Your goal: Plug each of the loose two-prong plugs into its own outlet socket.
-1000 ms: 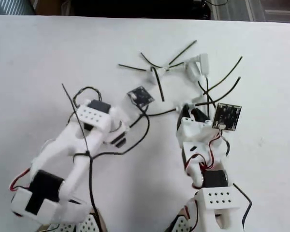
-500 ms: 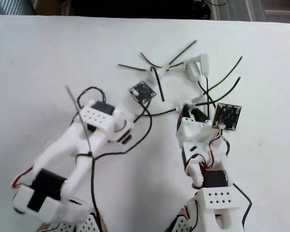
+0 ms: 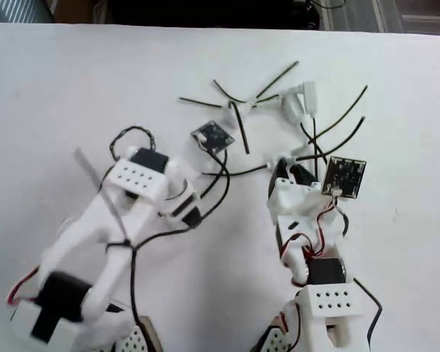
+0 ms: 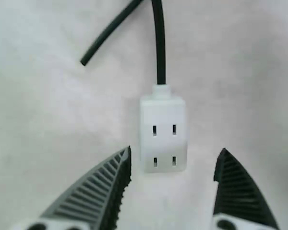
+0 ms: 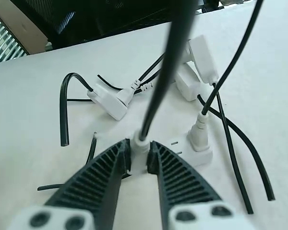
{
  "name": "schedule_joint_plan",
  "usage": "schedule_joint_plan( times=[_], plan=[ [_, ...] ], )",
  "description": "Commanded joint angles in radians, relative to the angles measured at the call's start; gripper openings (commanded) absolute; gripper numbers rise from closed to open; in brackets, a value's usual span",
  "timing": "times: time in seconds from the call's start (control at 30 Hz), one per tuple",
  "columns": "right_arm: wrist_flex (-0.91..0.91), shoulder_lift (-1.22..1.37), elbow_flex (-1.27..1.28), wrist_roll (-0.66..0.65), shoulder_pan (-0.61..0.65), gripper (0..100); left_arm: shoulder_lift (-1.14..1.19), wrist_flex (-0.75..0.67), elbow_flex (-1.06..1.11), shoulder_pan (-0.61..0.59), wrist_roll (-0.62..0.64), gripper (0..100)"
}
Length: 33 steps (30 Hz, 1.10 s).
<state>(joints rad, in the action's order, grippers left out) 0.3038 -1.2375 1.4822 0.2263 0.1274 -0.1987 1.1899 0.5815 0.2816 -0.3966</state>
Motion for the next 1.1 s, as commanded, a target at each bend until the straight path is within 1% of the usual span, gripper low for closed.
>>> schedule_joint_plan(
  times=[0.0, 0.1, 0.17, 0.23, 0.3, 0.37, 0.47, 0.57, 0.63, 0.8, 0.87, 0.93, 1.07],
  plan=[
    [-0.018, -0.019, -0.008, -0.014, 0.007, 1.8, -0.206, 0.020, 0.018, -0.059, 0.005, 28],
    [-0.015, -0.019, -0.009, -0.015, 0.012, 1.8, -0.344, 0.015, 0.074, -0.151, 0.005, 28],
    [-0.012, -0.019, -0.009, -0.071, 0.053, 1.8, -0.437, 0.015, 0.121, -0.225, 0.006, 28],
    [0.016, -0.013, -0.009, -0.160, 0.131, 1.8, -0.524, 0.014, 0.180, -0.305, 0.006, 28],
    [0.061, -0.012, -0.009, -0.221, 0.225, 1.8, -0.602, 0.014, 0.239, -0.378, 0.006, 28],
    [0.099, -0.012, -0.011, -0.264, 0.306, 1.8, -0.668, 0.002, 0.298, -0.455, 0.006, 28],
    [0.145, -0.010, -0.023, -0.324, 0.400, 1.8, -0.750, -0.054, 0.390, -0.593, 0.006, 28],
    [0.217, -0.010, -0.071, -0.339, 0.472, 1.8, -0.797, -0.124, 0.483, -0.697, 0.006, 28],
    [0.268, -0.008, -0.112, -0.339, 0.522, 1.8, -0.811, -0.161, 0.540, -0.723, 0.006, 28],
    [0.364, -0.008, -0.170, -0.339, 0.665, 1.8, -0.816, -0.250, 0.660, -0.727, 0.006, 28],
    [0.367, -0.008, -0.170, -0.339, 0.708, 1.8, -0.816, -0.293, 0.707, -0.725, 0.008, 28],
    [0.363, -0.008, -0.170, -0.339, 0.740, 1.8, -0.819, -0.304, 0.718, -0.727, 0.008, 28],
    [0.294, 0.013, -0.170, -0.339, 0.753, 1.7, -0.819, -0.304, 0.720, -0.723, 0.008, 28]
  ],
)
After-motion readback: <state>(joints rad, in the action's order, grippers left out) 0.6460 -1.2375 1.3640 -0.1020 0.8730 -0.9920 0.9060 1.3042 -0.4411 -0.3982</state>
